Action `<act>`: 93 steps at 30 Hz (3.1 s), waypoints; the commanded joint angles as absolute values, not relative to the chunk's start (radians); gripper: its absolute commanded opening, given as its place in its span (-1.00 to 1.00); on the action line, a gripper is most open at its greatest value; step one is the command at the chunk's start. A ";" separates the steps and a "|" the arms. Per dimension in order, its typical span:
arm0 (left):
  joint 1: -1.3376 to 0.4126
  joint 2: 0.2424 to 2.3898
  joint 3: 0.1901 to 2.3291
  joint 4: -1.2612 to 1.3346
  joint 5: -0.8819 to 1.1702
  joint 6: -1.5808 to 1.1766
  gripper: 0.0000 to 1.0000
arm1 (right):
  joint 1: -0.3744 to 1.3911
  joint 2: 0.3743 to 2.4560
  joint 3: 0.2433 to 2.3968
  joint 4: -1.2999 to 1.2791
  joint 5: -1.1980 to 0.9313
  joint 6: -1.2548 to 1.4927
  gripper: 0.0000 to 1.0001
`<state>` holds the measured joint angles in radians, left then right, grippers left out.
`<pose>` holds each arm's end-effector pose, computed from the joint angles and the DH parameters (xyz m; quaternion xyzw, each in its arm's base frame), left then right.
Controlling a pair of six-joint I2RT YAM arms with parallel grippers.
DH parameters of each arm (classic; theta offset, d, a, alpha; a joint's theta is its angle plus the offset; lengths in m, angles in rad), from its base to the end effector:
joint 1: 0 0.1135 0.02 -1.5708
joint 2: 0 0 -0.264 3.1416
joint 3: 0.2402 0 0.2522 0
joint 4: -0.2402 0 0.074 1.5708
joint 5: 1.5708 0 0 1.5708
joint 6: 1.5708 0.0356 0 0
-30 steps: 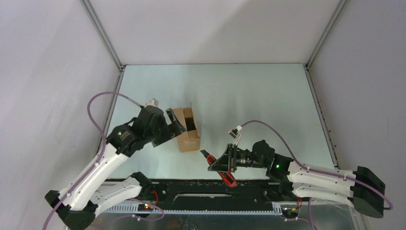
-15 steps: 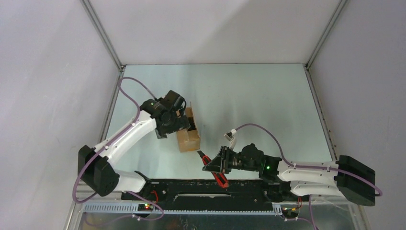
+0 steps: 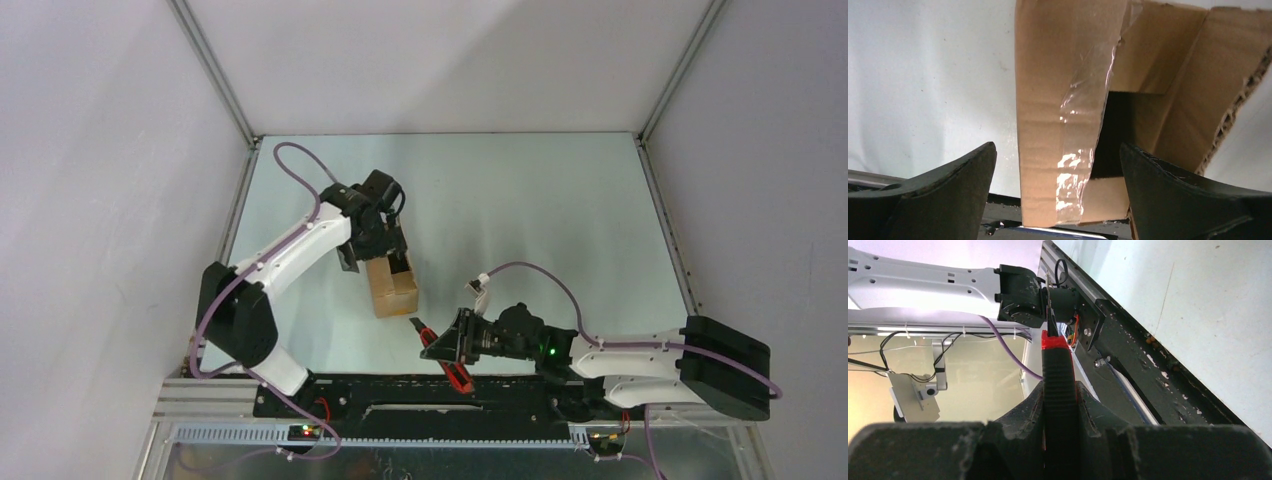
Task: Unpack the express box
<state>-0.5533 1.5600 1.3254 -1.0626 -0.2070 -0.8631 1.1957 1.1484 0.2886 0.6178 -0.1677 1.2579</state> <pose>0.2580 -0.1508 0.2741 -0.1659 0.9714 -0.0105 0.1696 0.0762 0.2097 0.1817 -0.0272 0.7857 0.6007 0.1451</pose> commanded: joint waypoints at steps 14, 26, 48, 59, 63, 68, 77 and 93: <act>-0.538 1.594 1.319 -1.093 -0.201 -0.902 0.39 | 1.186 1.269 0.289 0.807 -0.170 1.292 -1.00; -0.559 1.514 1.313 -1.095 -0.151 -0.932 -0.14 | 1.161 1.319 0.337 0.812 -0.163 1.285 -1.00; -0.631 1.399 1.206 -1.040 -0.120 -1.018 -0.51 | 1.133 1.333 0.405 0.768 -0.112 1.242 -1.00; -0.640 1.382 1.198 -1.028 -0.136 -1.025 -0.72 | 1.127 1.338 0.411 0.743 -0.164 1.268 -1.00; -0.651 1.370 1.195 -1.007 -0.177 -1.020 -0.87 | 1.127 1.347 0.416 0.766 -0.242 1.287 -1.00; -0.662 1.357 1.187 -0.984 -0.194 -1.031 -1.00 | 1.121 1.370 0.424 0.804 -0.330 1.316 -1.00; -0.680 1.298 1.141 -0.941 -0.203 -1.109 -1.00 | 1.083 1.445 0.423 0.877 -0.386 1.370 -1.00; -0.680 1.201 1.085 -0.839 -0.128 -1.187 -1.00 | 1.088 1.556 0.419 0.922 -0.480 1.307 -1.00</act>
